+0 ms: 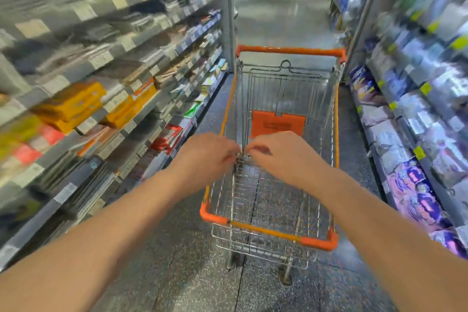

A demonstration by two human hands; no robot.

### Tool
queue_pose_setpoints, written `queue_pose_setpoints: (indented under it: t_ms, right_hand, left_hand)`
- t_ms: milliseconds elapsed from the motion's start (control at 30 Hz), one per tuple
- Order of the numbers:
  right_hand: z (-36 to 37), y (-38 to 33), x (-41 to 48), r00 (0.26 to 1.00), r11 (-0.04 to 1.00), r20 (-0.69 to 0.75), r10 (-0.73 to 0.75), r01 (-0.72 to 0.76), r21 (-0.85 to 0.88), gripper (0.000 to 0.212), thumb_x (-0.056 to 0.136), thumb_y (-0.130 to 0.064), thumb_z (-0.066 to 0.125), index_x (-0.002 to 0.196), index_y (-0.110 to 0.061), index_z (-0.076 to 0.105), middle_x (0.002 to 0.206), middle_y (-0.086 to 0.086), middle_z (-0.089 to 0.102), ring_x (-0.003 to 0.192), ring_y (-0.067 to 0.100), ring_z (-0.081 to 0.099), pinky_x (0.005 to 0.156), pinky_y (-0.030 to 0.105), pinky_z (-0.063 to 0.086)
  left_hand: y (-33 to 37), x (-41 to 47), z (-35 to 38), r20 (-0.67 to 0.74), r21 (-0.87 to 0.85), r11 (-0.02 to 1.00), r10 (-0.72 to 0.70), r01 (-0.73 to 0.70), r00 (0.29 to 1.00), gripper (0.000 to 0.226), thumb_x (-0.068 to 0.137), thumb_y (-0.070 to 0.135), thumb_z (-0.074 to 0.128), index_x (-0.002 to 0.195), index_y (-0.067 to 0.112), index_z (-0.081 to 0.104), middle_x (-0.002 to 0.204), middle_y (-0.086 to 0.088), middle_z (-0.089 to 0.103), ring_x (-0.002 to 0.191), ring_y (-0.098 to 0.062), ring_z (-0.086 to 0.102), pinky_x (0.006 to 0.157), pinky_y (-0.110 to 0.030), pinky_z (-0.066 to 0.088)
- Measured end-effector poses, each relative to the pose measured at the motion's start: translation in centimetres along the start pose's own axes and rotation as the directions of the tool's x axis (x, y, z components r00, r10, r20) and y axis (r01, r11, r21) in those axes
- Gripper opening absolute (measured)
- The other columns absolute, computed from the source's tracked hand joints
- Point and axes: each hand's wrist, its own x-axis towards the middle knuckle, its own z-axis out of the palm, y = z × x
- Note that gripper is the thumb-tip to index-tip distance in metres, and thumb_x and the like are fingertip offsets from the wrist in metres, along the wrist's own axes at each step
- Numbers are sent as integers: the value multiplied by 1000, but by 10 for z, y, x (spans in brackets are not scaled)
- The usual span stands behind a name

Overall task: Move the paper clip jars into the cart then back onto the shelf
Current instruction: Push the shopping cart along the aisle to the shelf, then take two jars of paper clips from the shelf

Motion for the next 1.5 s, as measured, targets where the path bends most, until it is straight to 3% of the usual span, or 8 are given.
queue_pose_setpoints:
  t_ms: [167, 333, 433, 533, 700, 1000, 1267, 1500]
  right_hand:
    - [-32, -55, 40, 972, 975, -121, -202, 212, 73, 24, 96, -28, 48, 109, -25, 67, 96, -5, 70, 86, 14, 63, 80, 30, 50]
    - [-37, -132, 78, 906, 910, -185, -381, 403, 98, 24, 95, -30, 48, 108, -25, 67, 89, -1, 71, 82, 19, 63, 87, 39, 46]
    - [-38, -187, 99, 854, 857, -172, -491, 509, 81, 26, 95, -32, 46, 112, -27, 65, 95, -2, 71, 86, 22, 63, 88, 41, 44]
    - [-38, -246, 118, 778, 781, -202, -595, 619, 82, 27, 95, -35, 46, 114, -29, 65, 97, -5, 71, 91, 18, 63, 82, 35, 46]
    - [-31, -353, 148, 669, 650, -272, -691, 741, 171, 22, 94, -33, 48, 104, -30, 67, 89, -7, 70, 85, 14, 61, 76, 36, 49]
    - [0, -510, 206, 558, 444, -382, -737, 825, 348, 19, 90, -27, 53, 100, -30, 69, 77, -17, 59, 80, 7, 57, 71, 28, 45]
    - [21, -622, 267, 371, 243, -415, -831, 912, 330, 22, 90, -27, 50, 100, -27, 69, 90, -12, 68, 86, 7, 60, 79, 36, 51]
    - [29, -711, 314, 248, 131, -384, -889, 943, 306, 21, 92, -27, 50, 101, -28, 69, 97, -9, 69, 94, 10, 60, 85, 35, 48]
  left_hand:
    - [-38, -33, -64, -154, 82, 977, -181, 196, 971, 10, 92, 17, 45, 85, 16, 52, 76, 9, 52, 86, -17, 49, 66, -31, 36]
    - [-88, -82, -115, -282, 47, 933, -331, 357, 901, 22, 93, 21, 47, 107, 20, 65, 98, 2, 66, 93, -20, 56, 71, -35, 44]
    - [-120, -120, -141, -339, 78, 884, -412, 462, 846, 24, 96, 28, 45, 112, 28, 63, 102, 10, 64, 96, -16, 57, 66, -27, 33]
    - [-147, -167, -169, -435, 16, 831, -495, 556, 752, 24, 95, 29, 49, 111, 28, 65, 104, 7, 68, 97, -16, 60, 81, -29, 44]
    - [-188, -250, -224, -631, -13, 729, -536, 684, 560, 31, 82, 37, 45, 94, 25, 71, 83, 2, 72, 74, -21, 65, 68, -37, 52]
    - [-255, -373, -284, -793, -26, 476, -545, 879, 272, 36, 84, 40, 42, 97, 21, 71, 78, 0, 72, 71, -20, 66, 65, -38, 52]
    - [-330, -420, -312, -849, -25, 332, -505, 943, 156, 21, 93, 28, 51, 97, 20, 70, 68, 18, 59, 71, -5, 61, 68, -31, 53]
    - [-390, -451, -329, -854, -82, 241, -517, 967, 56, 17, 90, 30, 55, 99, 26, 68, 71, 10, 66, 69, -7, 61, 68, -29, 50]
